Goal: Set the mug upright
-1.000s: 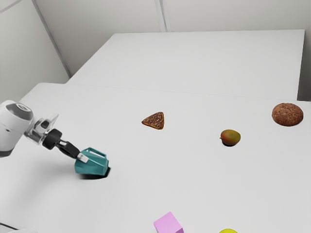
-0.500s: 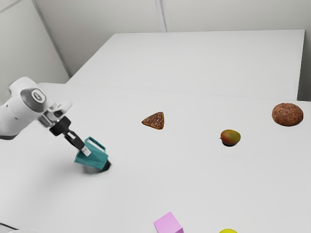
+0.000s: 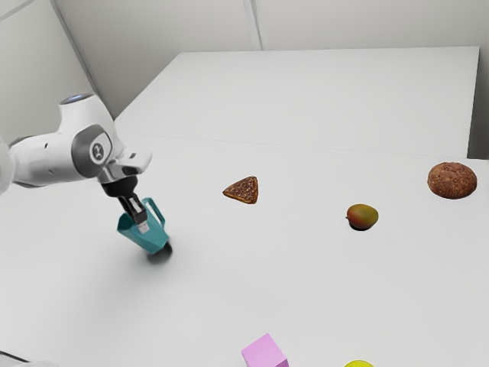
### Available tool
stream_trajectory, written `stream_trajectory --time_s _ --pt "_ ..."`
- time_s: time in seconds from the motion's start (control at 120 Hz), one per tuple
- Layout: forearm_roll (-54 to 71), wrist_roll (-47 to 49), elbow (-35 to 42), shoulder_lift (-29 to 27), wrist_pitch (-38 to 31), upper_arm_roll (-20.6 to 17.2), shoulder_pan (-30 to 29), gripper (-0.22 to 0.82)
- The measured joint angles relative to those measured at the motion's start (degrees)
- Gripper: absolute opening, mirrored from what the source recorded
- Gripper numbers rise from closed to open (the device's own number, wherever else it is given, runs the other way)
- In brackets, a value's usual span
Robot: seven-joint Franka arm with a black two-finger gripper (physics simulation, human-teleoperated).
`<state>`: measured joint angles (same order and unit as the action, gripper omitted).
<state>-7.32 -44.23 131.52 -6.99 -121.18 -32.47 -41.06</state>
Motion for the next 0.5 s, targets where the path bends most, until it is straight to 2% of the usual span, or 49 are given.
stream_trajectory --time_s 0.208,0.5 --pt "4.7 7.0 0.5 0.5 -5.4 -2.5 0.1 -0.18" --pt "5.7 14.4 0.9 1.8 -8.1 -3.6 0.2 -0.18"
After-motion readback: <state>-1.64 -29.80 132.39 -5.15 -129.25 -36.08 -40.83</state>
